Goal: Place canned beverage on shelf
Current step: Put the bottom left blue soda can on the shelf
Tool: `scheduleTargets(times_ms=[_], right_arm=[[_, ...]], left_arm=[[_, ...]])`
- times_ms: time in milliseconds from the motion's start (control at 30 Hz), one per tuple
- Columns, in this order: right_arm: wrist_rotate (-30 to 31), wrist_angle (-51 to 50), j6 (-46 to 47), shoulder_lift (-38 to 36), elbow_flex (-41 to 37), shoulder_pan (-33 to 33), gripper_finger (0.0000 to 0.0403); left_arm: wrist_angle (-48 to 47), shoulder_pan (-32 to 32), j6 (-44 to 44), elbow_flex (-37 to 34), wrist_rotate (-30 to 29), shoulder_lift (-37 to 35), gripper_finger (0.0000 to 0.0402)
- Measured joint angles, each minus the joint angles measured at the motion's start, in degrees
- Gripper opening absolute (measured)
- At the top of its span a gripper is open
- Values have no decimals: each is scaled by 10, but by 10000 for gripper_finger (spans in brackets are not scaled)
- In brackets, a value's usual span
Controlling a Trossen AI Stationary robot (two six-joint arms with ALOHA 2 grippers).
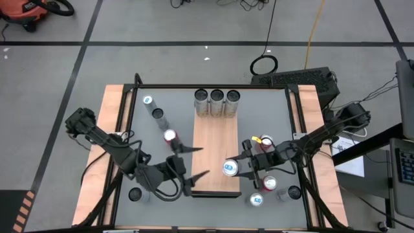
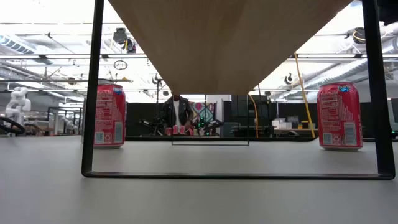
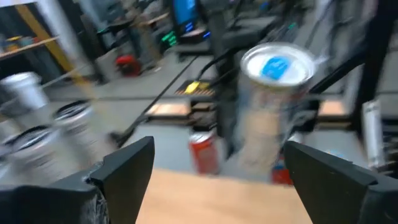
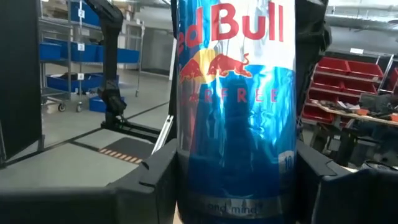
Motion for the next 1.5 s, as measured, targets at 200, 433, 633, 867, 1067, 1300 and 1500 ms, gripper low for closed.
scheduleTargets(times_ms=[200, 433, 633, 867, 1067, 1300, 1500], right_arm=[[0, 12, 4, 4, 0, -7, 178], [0, 10, 5, 4, 0, -24, 178], [0, 10, 4, 4, 0, -37, 178], [-3, 9, 8, 4, 0, -45, 178], [0, 14, 15, 4, 1, -46, 178], [17, 6, 24, 4, 1, -45, 195], [97, -90, 70, -23, 2, -31, 255]], left_arm=[[112, 43, 38, -52, 94, 0, 354], [202, 95, 42, -85, 250, 11, 354], [235, 116, 48, -85, 273, 52, 354], [268, 131, 57, -85, 282, 80, 305], [265, 135, 61, -85, 281, 81, 238], [258, 135, 61, -85, 281, 81, 209], [219, 135, 38, -85, 243, 82, 209]])
